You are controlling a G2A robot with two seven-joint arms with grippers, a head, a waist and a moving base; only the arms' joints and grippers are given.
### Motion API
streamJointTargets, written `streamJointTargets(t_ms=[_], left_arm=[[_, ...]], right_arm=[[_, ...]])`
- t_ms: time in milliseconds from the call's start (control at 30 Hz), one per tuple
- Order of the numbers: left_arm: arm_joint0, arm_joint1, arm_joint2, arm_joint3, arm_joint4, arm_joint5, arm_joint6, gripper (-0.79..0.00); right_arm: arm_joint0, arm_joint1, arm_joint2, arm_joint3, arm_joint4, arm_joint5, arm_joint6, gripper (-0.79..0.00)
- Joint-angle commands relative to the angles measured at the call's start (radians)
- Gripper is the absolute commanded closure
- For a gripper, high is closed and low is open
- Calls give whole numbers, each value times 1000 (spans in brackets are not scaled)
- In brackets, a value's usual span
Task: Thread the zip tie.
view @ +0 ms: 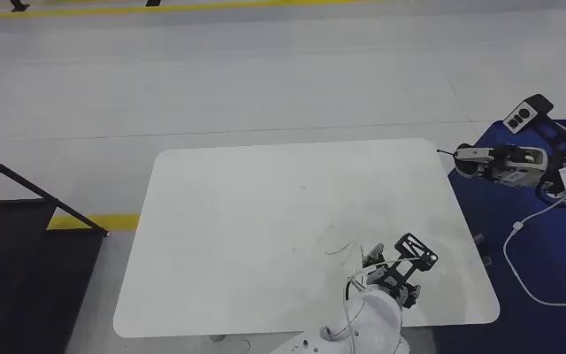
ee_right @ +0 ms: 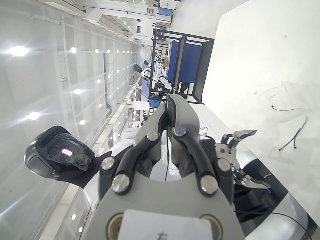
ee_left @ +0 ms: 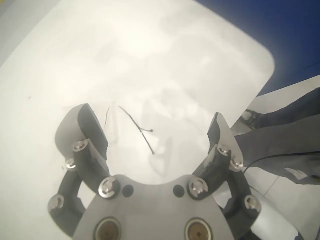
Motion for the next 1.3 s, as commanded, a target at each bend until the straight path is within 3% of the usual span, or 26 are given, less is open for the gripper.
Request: streamJointTargets(t_ms=[0, 167, 400, 467, 600, 933, 1267], left_arm=[[-26, -18, 25, 39, -1, 65, -43, -785], [-67, -49, 48, 95, -58, 139, -101, -653], [-90, -75, 19, 182, -92, 197, -166, -600], [-92, -79, 3, 194, -109, 192, -167, -606], [-97, -84, -19, 230, -142, 171, -174, -520], [-116, -96, -33, 288, -187, 165, -184, -397], [-127, -103, -53, 336, -205, 151, -198, -372]], right_arm=[[0, 0, 0, 0, 0, 0, 0, 0], [0, 0, 0, 0, 0, 0, 0, 0], [0, 0, 0, 0, 0, 0, 0, 0], [0, 0, 0, 0, 0, 0, 0, 0], [0, 0, 0, 0, 0, 0, 0, 0], [0, 0, 0, 0, 0, 0, 0, 0], [0, 0, 0, 0, 0, 0, 0, 0]])
